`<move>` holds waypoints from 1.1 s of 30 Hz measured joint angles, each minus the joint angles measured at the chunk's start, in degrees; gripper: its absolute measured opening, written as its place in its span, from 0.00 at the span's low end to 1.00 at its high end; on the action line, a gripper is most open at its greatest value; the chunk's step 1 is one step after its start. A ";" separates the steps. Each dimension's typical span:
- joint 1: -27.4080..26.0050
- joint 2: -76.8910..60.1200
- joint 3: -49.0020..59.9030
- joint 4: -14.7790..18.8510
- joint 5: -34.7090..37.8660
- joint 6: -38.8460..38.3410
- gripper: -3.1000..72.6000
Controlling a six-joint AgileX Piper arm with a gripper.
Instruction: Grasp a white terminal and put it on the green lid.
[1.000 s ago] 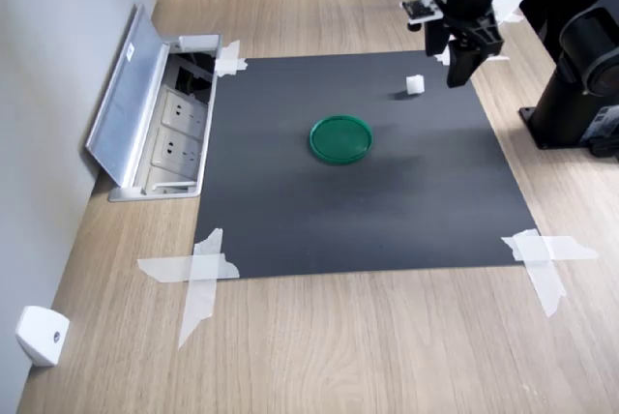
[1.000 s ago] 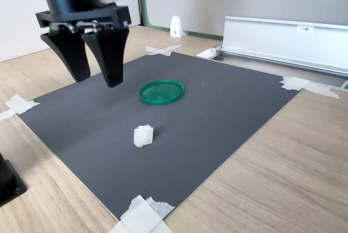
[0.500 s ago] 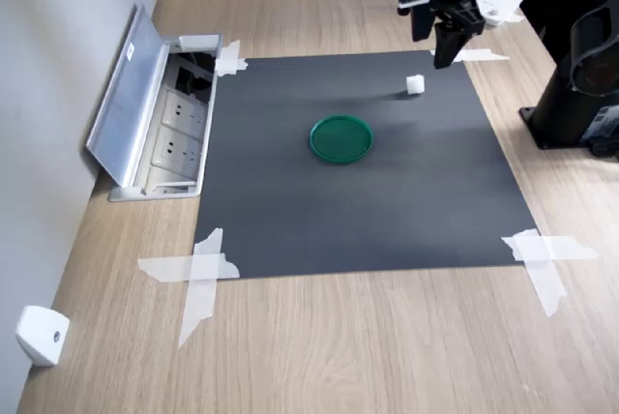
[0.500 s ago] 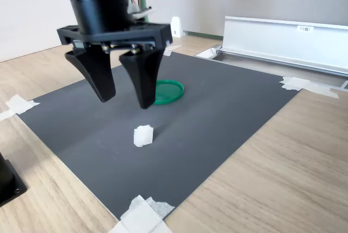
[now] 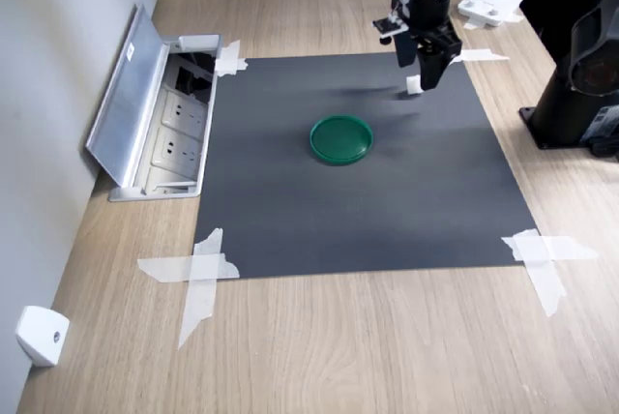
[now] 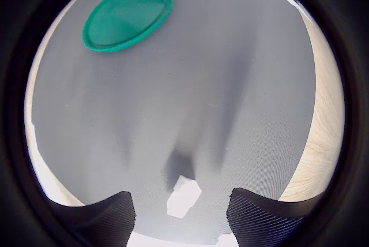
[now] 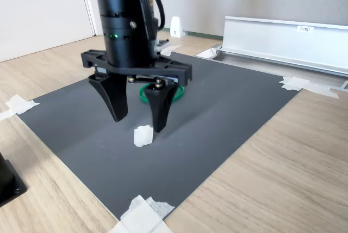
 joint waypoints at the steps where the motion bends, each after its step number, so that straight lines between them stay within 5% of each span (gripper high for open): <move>1: 0.00 0.48 0.00 -0.37 -0.28 0.51 0.94; 11: -0.18 3.50 0.00 -1.65 -1.05 2.72 0.94; 16: -0.18 4.96 0.00 -1.65 -1.11 2.96 0.86; 21: -0.18 5.40 -0.04 -1.59 -1.16 2.96 0.63; 28: -0.18 5.40 -0.04 -0.59 -1.69 3.01 0.18; 33: -0.18 3.20 -0.04 0.67 -1.73 3.37 0.16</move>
